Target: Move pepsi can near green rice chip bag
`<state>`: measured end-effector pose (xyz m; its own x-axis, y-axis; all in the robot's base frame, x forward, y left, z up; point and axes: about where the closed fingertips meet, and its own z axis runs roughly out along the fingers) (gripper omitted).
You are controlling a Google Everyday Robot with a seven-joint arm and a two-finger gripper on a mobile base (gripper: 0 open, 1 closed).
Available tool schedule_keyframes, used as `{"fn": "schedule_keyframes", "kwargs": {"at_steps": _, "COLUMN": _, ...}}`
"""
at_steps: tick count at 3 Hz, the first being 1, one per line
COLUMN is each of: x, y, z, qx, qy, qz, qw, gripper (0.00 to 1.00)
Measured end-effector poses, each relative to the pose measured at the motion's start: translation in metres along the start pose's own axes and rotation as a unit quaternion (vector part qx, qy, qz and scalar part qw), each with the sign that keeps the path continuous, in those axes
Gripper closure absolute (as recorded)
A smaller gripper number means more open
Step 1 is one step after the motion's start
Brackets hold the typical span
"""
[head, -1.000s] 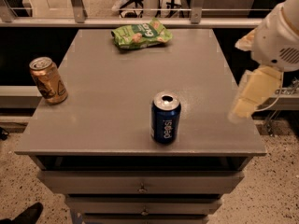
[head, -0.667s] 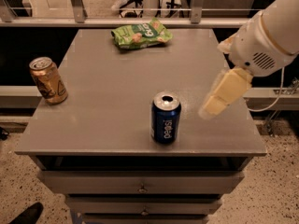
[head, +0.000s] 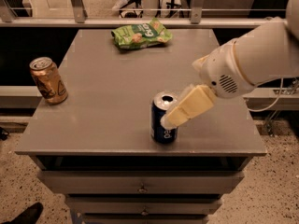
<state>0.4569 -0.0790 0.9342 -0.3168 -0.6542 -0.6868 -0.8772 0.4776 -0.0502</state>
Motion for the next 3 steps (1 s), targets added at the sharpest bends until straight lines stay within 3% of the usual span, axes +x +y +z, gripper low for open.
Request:
{"fn": "schedule_keyframes", "kwargs": {"at_steps": 1, "x": -0.002, "y": 0.017, "z": 0.021, "qx": -0.019, "qy": -0.024, "qz": 0.015, "qw": 0.9994, "gripper": 0.0}}
{"fn": "schedule_keyframes", "kwargs": {"at_steps": 2, "x": -0.003, "y": 0.025, "z": 0.042, "qx": -0.034, "qy": -0.04, "qz": 0.019, "qw": 0.9984, "gripper": 0.15}}
{"fn": "schedule_keyframes", "kwargs": {"at_steps": 3, "x": 0.005, "y": 0.027, "z": 0.051, "qx": -0.035, "qy": -0.05, "qz": 0.028, "qw": 0.9978, "gripper": 0.38}}
